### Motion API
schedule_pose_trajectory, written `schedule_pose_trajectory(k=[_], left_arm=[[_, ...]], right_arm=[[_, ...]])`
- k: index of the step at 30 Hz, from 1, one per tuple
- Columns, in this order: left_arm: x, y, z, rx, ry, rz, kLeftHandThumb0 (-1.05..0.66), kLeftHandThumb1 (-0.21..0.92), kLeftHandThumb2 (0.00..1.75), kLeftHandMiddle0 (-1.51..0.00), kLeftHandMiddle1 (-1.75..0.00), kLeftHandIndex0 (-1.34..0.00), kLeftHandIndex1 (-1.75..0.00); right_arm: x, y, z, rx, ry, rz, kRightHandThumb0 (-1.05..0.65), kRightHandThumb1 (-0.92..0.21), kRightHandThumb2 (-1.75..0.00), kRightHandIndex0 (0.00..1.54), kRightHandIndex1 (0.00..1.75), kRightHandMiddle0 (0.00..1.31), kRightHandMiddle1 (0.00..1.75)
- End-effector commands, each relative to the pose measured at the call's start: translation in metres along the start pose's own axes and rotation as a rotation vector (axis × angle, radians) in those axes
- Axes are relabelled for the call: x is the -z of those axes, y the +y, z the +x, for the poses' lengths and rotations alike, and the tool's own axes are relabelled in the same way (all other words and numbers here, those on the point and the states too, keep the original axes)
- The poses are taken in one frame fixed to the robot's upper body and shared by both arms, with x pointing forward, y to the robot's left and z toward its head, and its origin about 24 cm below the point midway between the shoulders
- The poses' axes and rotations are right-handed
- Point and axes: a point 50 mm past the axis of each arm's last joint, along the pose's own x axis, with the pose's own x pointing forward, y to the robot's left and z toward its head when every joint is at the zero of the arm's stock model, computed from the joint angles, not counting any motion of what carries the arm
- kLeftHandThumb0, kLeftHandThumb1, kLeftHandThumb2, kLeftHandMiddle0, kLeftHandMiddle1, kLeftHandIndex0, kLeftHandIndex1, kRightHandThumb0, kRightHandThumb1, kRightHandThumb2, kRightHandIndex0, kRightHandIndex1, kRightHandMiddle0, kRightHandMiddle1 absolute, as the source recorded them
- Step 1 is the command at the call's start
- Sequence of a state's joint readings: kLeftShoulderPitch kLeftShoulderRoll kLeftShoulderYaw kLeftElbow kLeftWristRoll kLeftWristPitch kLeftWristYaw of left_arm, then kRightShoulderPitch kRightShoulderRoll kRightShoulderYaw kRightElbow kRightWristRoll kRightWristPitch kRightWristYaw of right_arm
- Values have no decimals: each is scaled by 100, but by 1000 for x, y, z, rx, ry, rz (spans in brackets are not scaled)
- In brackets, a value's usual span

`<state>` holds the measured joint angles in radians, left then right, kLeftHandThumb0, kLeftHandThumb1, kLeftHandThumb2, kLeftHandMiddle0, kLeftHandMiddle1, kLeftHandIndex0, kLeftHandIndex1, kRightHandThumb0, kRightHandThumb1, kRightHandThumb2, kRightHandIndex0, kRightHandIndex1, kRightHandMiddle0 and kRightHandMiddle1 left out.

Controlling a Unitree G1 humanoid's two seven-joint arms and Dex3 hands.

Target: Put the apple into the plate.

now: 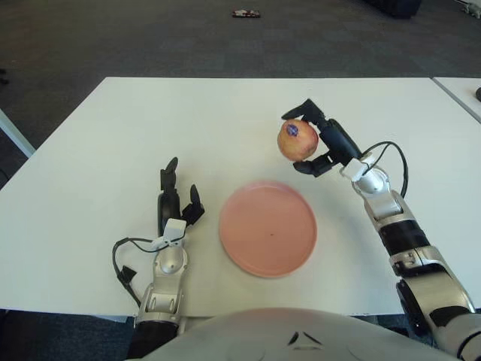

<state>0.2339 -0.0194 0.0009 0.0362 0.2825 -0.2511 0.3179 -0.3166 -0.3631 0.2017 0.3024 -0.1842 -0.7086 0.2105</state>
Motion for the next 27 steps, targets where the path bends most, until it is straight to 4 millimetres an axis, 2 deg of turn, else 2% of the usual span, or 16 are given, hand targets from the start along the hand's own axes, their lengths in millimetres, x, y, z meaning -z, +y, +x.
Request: schedule_pose_trajectory(k=[1,5,11,15,27], left_arm=[[-2,3,2,-4,-14,14,-86,92,96,-24,-11,0,-62],[-1,4,3,-10,-20,21,-86,92,96,-24,-11,0,-61],[0,6,5,-8,-34,26,-85,92,97,-23,-11,0,-61],[0,6,5,-7,-33,27,-85,92,97,-23,-11,0,-60],[1,8,7,-10,-41,17,-84,92,95,-24,-11,0,-61]], right_arm=[[-6,-9,0,-64,-15,1,-48,-29,-134,116,175,63,175],[-13,-3,-8,-175,-17,11,-48,-29,-134,115,175,62,175],[-17,-2,-10,-198,-11,21,-47,-30,-134,114,175,62,175],[-16,10,-27,-288,-4,-20,-47,-31,-132,113,175,61,175],[-9,23,-36,-354,-22,-65,-46,-34,-128,117,175,58,175]])
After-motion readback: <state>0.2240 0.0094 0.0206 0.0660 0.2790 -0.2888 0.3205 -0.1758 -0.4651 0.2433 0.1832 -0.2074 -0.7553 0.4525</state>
